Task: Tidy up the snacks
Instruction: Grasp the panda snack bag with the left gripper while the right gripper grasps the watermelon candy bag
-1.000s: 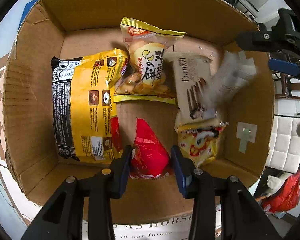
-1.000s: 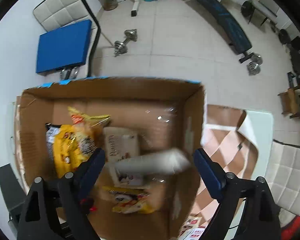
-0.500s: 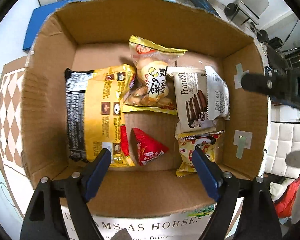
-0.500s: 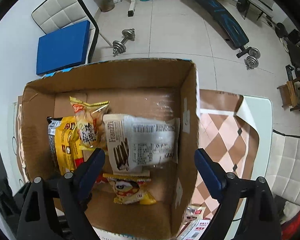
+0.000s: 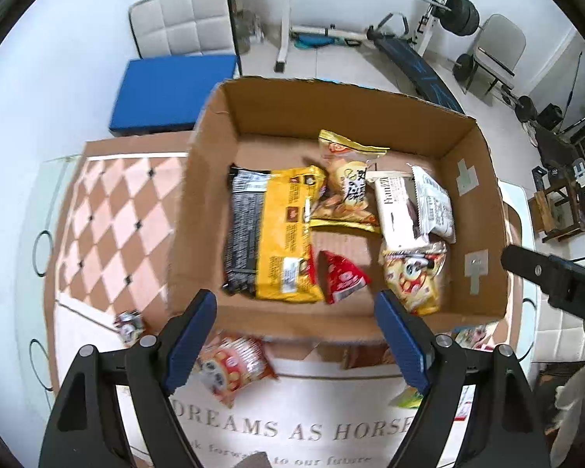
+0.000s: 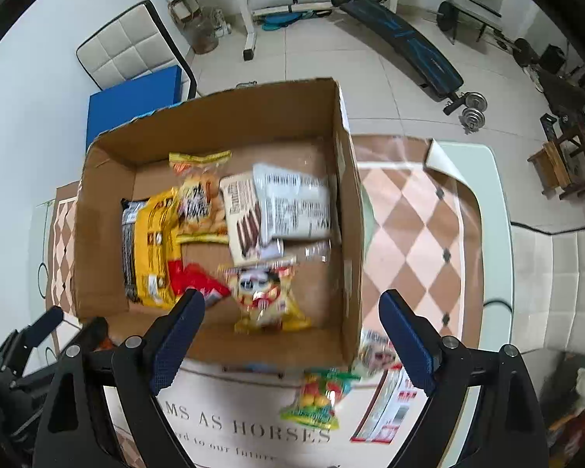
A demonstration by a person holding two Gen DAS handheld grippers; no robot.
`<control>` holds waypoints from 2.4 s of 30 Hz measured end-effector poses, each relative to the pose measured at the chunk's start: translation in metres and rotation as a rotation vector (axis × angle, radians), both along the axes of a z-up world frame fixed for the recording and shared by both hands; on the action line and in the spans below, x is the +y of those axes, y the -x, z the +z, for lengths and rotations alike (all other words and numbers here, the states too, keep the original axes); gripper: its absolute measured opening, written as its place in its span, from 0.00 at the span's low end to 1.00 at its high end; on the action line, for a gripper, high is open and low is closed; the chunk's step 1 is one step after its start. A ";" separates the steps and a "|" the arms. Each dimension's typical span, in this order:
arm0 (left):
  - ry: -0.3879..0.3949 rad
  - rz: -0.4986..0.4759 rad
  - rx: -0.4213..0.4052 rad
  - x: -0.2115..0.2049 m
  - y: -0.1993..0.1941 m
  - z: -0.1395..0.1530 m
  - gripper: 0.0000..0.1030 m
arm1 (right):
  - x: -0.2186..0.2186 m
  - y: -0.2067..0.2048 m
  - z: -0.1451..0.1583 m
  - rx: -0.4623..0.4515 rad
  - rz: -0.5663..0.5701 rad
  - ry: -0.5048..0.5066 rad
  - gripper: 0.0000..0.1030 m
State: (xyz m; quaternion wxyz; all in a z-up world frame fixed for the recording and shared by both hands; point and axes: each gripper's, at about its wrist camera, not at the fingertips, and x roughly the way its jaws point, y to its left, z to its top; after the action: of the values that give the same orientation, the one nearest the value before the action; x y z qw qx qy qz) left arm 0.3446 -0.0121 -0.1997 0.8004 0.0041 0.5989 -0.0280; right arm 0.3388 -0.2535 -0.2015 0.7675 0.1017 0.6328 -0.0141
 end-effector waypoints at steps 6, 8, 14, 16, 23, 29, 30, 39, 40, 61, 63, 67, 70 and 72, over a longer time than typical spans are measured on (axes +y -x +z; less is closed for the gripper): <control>-0.049 0.036 -0.035 0.021 0.038 -0.001 0.80 | 0.005 0.054 -0.007 -0.001 -0.062 -0.037 0.90; -0.055 0.066 -0.023 0.031 0.048 -0.010 0.80 | 0.004 0.072 -0.016 0.007 -0.097 -0.045 0.90; -0.044 0.194 0.090 0.079 0.073 -0.051 0.80 | -0.003 0.109 -0.058 0.086 -0.194 -0.086 0.90; -0.051 0.242 0.107 0.094 0.079 -0.064 0.80 | -0.010 0.119 -0.075 0.115 -0.242 -0.097 0.90; 0.084 0.414 0.214 0.159 0.083 -0.110 0.80 | -0.017 0.134 -0.125 0.202 -0.364 -0.132 0.90; 0.151 0.503 0.270 0.192 0.075 -0.135 0.80 | -0.006 0.127 -0.149 0.229 -0.377 -0.106 0.90; 0.159 0.509 0.276 0.195 0.073 -0.140 0.80 | -0.004 0.125 -0.152 0.232 -0.379 -0.101 0.90; 0.203 0.547 0.331 0.214 0.062 -0.171 0.80 | 0.005 0.115 -0.167 0.276 -0.393 -0.081 0.90; 0.208 0.547 0.336 0.215 0.061 -0.174 0.80 | 0.005 0.112 -0.169 0.281 -0.393 -0.082 0.90; 0.134 0.445 0.288 0.196 0.043 -0.167 0.41 | -0.005 0.115 -0.189 0.341 -0.415 -0.111 0.78; 0.120 0.420 0.289 0.189 0.051 -0.167 0.41 | -0.008 0.119 -0.187 0.340 -0.408 -0.096 0.67; 0.090 0.364 0.297 0.173 0.071 -0.168 0.40 | -0.011 0.131 -0.183 0.323 -0.384 -0.066 0.55; 0.061 0.326 0.297 0.163 0.087 -0.168 0.39 | -0.010 0.141 -0.182 0.320 -0.364 -0.061 0.54; 0.043 0.308 0.295 0.155 0.101 -0.167 0.39 | -0.008 0.150 -0.182 0.320 -0.356 -0.065 0.54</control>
State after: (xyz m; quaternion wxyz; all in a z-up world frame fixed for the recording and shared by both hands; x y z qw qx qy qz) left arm 0.2440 0.1425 -0.3672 0.6988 -0.1087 0.7024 0.0813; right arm 0.1883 -0.2612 -0.3834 0.6394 0.2325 0.7184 -0.1447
